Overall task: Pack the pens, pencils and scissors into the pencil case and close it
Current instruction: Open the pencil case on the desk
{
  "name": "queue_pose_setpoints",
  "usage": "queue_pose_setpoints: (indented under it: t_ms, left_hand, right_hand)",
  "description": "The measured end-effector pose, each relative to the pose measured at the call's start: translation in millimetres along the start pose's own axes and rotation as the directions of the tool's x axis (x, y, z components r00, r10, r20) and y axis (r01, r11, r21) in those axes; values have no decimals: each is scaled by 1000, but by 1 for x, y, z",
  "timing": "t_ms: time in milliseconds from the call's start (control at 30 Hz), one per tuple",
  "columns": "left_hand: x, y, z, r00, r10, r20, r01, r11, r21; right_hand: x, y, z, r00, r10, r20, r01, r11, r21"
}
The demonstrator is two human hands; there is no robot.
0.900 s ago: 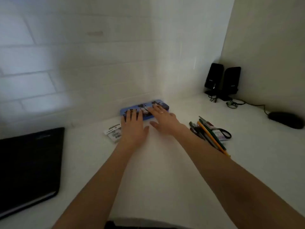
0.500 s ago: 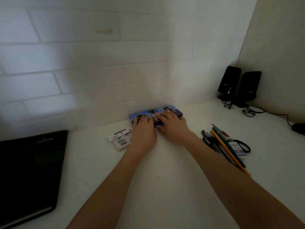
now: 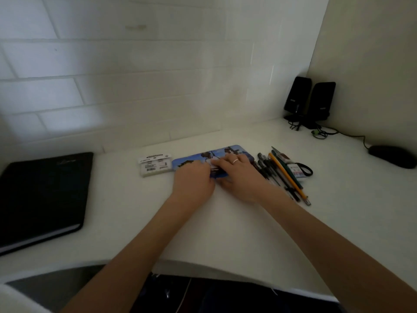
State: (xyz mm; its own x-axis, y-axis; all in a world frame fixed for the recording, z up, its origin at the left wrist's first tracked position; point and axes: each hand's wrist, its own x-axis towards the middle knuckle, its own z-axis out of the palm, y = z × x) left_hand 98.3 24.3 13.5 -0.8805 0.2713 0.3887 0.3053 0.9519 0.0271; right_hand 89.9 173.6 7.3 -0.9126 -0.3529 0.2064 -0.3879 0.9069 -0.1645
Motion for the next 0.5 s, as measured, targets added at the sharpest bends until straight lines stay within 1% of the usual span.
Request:
queue_pose_setpoints:
  t_ms: [67, 100, 133, 167, 200, 233, 300, 367, 433, 500]
  left_hand:
    - [-3, -10, -6, 1000, -7, 2, 8, 992, -122]
    - [-3, -18, -5, 998, -18, 52, 28, 981, -190]
    - [-4, -26, -5, 990, -19, 138, 50, 974, -222]
    - [-6, -32, -4, 972, -20, 236, 74, 972, -224]
    - [-7, -37, -1, 953, -18, 303, 92, 969, -230]
    - [-9, -40, 1, 943, 2, 332, 89, 962, -259]
    - [-12, -46, 5, 952, 87, 292, 27, 930, -367]
    - [-14, -46, 7, 963, 134, 236, -21, 905, -426]
    - [-12, -42, 9, 965, 158, 208, -46, 888, -457]
    - [-9, -37, 11, 960, 181, 212, -60, 877, -477]
  right_hand:
    - [-10, -5, -1, 1000, -8, -17, 7, 998, -55]
    - [-16, -6, -2, 999, -17, -27, 15, 997, -78]
    - [-22, -7, -3, 999, -34, -37, 30, 995, -98]
    - [-28, -8, -4, 997, -54, -47, 49, 992, -114]
    - [-34, -9, -4, 996, -76, -53, 69, 989, -128]
    - [-40, -9, -5, 994, -98, -55, 90, 986, -138]
    - [-49, -7, -5, 989, -132, -59, 123, 982, -143]
    - [-54, 0, -7, 987, -136, -86, 126, 986, -112]
    - [-56, 9, -10, 993, -71, -98, 67, 997, -50]
    - [-57, 21, -12, 996, -11, -85, 8, 999, -39]
